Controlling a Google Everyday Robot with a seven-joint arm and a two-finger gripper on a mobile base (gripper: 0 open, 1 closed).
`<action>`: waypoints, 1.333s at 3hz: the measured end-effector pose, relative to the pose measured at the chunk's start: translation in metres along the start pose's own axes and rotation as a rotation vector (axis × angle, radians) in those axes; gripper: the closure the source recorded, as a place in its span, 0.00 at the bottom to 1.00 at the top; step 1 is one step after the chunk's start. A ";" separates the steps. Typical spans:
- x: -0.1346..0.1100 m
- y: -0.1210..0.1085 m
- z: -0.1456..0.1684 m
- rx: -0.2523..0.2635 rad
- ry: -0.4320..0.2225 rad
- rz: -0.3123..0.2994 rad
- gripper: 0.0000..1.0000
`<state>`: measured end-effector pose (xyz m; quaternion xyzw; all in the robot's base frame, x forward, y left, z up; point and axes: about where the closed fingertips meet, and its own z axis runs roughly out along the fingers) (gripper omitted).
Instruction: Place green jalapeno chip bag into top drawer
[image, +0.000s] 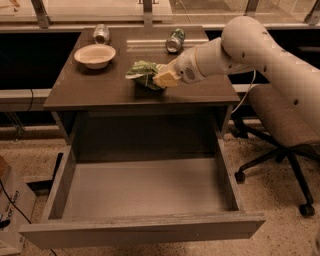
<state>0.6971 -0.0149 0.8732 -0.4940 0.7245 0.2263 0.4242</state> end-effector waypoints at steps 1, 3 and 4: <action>-0.003 0.053 -0.038 -0.090 -0.056 -0.057 1.00; 0.052 0.148 -0.099 -0.262 0.102 -0.026 1.00; 0.088 0.168 -0.103 -0.308 0.196 0.040 1.00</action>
Offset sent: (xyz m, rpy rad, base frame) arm -0.1821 -0.0354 0.0351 -0.0064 0.0362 0.2679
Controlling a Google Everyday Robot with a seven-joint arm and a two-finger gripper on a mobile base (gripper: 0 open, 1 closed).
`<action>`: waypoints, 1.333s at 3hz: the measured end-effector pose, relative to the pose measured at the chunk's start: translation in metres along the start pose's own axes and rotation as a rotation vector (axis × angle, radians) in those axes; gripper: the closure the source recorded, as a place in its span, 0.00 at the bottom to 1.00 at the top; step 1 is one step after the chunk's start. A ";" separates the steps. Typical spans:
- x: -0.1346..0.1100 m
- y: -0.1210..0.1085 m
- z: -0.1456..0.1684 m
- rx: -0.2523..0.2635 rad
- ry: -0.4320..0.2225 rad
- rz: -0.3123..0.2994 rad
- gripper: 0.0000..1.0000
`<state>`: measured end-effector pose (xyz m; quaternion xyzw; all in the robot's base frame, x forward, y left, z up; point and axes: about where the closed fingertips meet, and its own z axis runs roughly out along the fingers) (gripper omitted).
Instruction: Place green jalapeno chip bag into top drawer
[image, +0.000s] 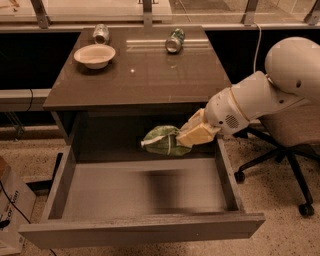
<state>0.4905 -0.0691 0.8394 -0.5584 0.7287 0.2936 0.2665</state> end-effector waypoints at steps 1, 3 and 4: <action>0.027 -0.008 0.029 -0.035 0.027 0.046 1.00; 0.075 -0.030 0.107 -0.145 0.013 0.140 0.81; 0.075 -0.029 0.109 -0.151 0.014 0.140 0.50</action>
Offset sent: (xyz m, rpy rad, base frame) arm 0.0322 0.0203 -0.1481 0.0529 0.1979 0.0044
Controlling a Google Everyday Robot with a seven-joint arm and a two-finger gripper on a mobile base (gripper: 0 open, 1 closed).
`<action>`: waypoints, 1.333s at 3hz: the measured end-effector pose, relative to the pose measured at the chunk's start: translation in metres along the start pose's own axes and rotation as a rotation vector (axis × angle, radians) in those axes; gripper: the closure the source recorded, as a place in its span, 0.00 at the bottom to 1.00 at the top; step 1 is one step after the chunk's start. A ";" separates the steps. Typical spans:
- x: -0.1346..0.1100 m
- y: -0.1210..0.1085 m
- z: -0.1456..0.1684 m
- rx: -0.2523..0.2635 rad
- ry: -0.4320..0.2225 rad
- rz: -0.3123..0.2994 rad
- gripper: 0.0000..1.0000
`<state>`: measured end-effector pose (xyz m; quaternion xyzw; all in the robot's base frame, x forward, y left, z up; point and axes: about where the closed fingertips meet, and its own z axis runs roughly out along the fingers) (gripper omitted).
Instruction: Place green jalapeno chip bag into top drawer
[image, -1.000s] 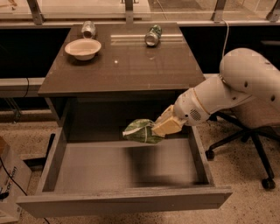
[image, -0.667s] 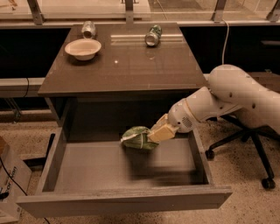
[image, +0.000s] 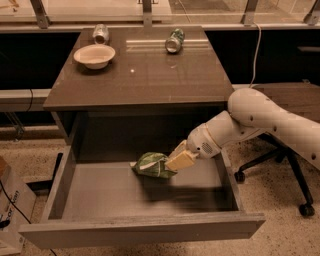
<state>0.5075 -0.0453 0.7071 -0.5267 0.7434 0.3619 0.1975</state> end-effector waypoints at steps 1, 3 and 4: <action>0.000 0.000 0.001 -0.003 0.001 0.000 0.27; 0.000 0.001 0.004 -0.009 0.002 -0.001 0.00; 0.000 0.001 0.004 -0.009 0.002 -0.001 0.00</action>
Offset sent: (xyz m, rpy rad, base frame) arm -0.0005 0.0010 -0.0008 0.0004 0.0018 0.0021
